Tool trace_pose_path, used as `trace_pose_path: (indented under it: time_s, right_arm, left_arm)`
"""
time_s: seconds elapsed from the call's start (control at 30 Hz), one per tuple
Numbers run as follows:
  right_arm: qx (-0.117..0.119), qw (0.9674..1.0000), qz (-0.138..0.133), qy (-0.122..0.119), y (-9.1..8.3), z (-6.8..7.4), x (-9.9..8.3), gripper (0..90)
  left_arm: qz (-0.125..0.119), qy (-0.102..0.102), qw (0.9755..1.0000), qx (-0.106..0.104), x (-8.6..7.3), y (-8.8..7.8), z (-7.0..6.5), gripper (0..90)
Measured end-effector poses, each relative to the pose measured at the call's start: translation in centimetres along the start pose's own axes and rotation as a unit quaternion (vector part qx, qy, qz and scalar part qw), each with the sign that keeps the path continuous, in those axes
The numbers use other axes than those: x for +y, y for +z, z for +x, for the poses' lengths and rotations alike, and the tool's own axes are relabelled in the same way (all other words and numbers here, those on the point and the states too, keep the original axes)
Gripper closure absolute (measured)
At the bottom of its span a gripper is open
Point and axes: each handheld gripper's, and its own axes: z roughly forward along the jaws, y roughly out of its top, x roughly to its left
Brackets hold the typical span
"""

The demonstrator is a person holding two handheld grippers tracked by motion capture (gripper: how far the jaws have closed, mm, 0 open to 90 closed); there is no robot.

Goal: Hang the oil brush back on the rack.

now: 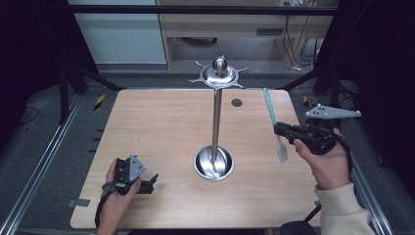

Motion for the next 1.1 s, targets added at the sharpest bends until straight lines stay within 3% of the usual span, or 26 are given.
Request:
trace_pose_path:
  time_s: [0.47,0.9,1.1]
  right_arm:
    - [0.031,0.997,-0.064,-0.031,-1.4,2.1,0.4,82.3]
    - [0.064,0.9919,-0.089,-0.063,-1.5,3.6,1.4,82.2]
    - [0.076,0.9909,-0.088,-0.069,-1.3,4.1,1.8,82.2]
  left_arm:
    - [0.001,0.002,1.0,0.0,0.0,0.1,-0.1,3.1]
    - [0.003,0.005,1.0,-0.002,0.1,0.2,-0.2,3.1]
    - [0.003,0.006,1.0,-0.004,0.1,0.2,-0.3,3.0]
